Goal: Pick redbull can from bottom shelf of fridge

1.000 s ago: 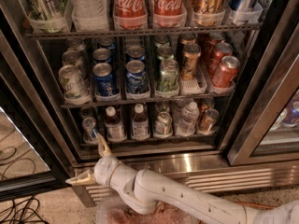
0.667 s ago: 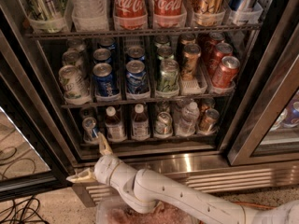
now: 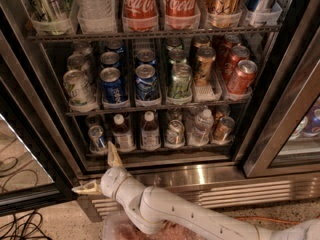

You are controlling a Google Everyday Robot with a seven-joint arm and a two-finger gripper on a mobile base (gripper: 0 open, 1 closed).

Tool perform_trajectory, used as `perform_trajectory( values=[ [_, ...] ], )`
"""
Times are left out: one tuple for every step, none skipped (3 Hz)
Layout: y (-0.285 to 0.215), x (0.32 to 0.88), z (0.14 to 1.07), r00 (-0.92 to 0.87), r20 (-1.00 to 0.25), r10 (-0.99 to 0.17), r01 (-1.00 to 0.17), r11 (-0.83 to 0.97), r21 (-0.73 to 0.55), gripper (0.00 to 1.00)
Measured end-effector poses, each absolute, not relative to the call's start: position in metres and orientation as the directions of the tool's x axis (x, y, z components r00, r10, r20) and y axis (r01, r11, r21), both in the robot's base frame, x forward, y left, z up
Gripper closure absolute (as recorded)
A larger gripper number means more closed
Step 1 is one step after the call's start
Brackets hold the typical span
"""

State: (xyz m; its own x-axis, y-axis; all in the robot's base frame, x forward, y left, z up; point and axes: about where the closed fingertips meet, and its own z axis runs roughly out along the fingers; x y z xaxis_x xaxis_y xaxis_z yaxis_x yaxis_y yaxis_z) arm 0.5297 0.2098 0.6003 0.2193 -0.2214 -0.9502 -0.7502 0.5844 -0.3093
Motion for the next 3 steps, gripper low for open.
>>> perform_trajectory(
  values=[
    [0.210, 0.530, 0.600, 0.219, -0.950, -0.221, -0.750, 0.585, -0.309, 0.00],
    [0.208, 0.540, 0.598, 0.221, -0.952, -0.214, -0.732, 0.609, -0.307, 0.00],
    [0.205, 0.548, 0.595, 0.222, -0.951, -0.216, -0.714, 0.628, -0.309, 0.00]
  ],
)
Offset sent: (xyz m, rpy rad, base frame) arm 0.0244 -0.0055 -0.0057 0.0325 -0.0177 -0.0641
